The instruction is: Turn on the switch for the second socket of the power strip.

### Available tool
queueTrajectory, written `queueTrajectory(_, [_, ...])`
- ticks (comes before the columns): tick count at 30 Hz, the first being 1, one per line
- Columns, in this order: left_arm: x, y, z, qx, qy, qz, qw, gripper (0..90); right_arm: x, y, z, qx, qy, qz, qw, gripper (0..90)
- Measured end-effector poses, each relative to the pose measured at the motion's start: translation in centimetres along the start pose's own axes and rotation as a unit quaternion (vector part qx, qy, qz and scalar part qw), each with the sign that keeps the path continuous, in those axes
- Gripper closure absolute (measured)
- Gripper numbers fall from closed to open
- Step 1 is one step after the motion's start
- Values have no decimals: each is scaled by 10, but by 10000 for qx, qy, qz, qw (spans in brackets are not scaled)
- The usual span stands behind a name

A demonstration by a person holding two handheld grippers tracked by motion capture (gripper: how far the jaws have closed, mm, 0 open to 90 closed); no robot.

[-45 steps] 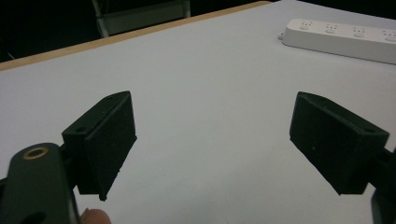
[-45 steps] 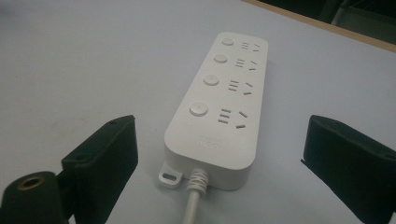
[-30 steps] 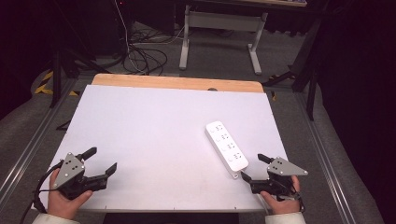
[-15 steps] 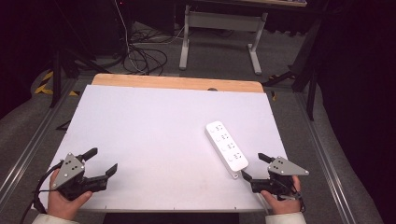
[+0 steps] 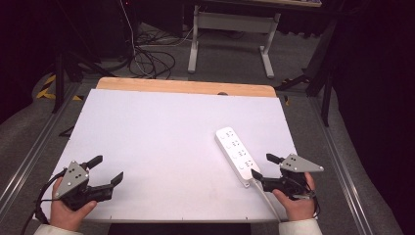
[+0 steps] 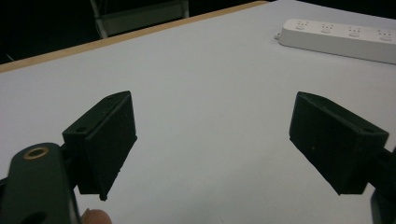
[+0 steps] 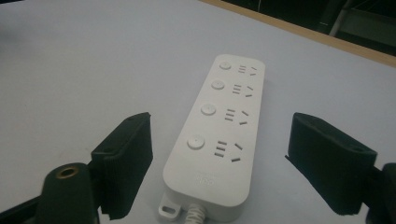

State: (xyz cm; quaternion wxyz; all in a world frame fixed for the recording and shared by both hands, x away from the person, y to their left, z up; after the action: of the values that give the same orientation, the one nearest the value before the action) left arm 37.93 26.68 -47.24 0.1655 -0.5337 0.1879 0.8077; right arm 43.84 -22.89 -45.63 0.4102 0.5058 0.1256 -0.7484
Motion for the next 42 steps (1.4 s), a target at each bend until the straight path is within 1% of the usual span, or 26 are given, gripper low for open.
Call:
queueTrajectory(1, [0,0,0,0,-6,5,10000,152,-3,1,-1,3,1,7,10000,234])
queueTrajectory(3, [0,-1,0,-7,2,15,10000,152,-7,1,-4,-79,-9,33,10000,267])
queueTrajectory(7, [0,-1,0,-3,-2,19,10000,152,-18,2,-11,-82,-20,79,9999,272])
queueTrajectory(8, [0,-1,0,4,-5,24,10000,152,-18,2,-11,-82,-20,79,9999,272])
queueTrajectory(11, [0,-1,0,7,-9,24,10000,152,-27,1,-19,-136,-33,122,9998,274])
queueTrajectory(14, [0,-1,0,-10,-7,10,10000,152,-31,0,-23,-187,-79,107,9997,282])
queueTrajectory(16, [0,-1,0,-12,-7,11,10000,152,-35,0,-29,-211,-113,124,9996,297])
queueTrajectory(23, [0,-1,0,-2,-18,33,10000,152,-46,3,-42,-229,-96,133,9996,306])
queueTrajectory(25, [0,-1,0,-7,-21,6,10000,152,-47,3,-44,-235,-91,138,9996,307])
queueTrajectory(26, [1,-1,-1,-15,-24,30,10000,152,-48,4,-47,-246,-98,137,9996,310])
queueTrajectory(32, [1,-1,-1,-21,-38,18,10000,152,-51,7,-59,-309,-124,56,9994,316])
queueTrajectory(37, [1,-2,-1,-29,-39,13,10000,152,-53,9,-67,-330,-142,42,9993,323])
queueTrajectory(40, [1,-2,-1,-25,-40,16,10000,152,-52,10,-72,-384,-179,11,9991,345])
queueTrajectory(42, [1,-2,-1,-22,-44,12,10000,152,-51,11,-75,-449,-233,-70,9987,376])
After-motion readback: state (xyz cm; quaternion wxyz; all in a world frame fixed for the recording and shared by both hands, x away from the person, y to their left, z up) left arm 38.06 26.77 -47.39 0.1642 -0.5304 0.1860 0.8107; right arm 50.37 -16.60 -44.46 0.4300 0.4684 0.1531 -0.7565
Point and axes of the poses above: each handheld gripper's, and its own axes: z roughly backward along the jaws, x roughly out of its underside, y roughly to its right, the point moved 5 cm from there along -z, roughly forward along the jaws, and after that the axes turned 11 degrees about z, right-handed, at the moved point
